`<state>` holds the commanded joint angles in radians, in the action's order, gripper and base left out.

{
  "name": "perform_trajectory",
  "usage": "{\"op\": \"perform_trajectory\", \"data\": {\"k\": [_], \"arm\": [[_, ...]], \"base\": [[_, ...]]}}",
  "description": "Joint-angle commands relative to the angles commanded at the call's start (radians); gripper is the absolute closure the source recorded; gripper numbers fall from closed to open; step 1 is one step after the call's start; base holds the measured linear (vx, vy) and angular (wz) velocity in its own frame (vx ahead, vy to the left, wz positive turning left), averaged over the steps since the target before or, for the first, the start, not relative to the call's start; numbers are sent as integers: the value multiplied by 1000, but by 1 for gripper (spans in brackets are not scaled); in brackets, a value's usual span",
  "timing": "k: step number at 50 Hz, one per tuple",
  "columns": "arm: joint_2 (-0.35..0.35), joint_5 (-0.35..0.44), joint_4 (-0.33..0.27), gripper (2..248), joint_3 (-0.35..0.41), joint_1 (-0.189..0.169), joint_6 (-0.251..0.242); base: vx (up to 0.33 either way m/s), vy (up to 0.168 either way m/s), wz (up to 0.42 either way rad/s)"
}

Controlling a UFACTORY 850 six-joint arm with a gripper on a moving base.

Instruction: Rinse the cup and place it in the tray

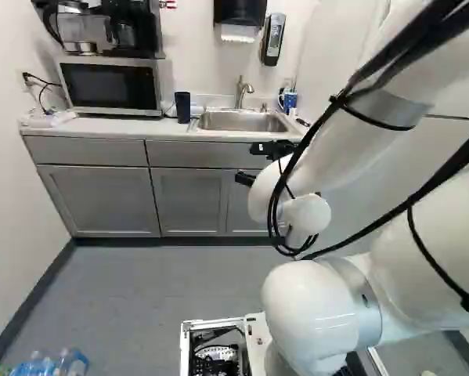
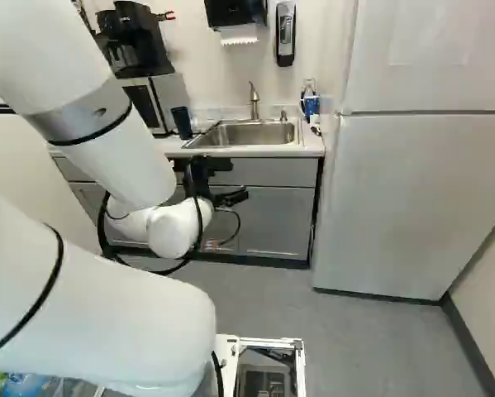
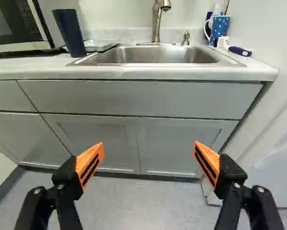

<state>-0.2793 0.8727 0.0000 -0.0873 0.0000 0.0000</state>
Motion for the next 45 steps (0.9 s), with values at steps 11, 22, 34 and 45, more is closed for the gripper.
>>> {"op": "perform_trajectory", "data": {"k": [11, 22, 34, 45], "arm": [[0, 0, 0, 3, 0, 0, 0], [0, 0, 0, 3, 0, 0, 0], [6, 0, 0, 3, -5, 0, 0], [23, 0, 0, 3, -19, 0, 0]], "base": [[0, 0, 0], [0, 0, 0], [0, 0, 0], [0, 0, 0]]}}
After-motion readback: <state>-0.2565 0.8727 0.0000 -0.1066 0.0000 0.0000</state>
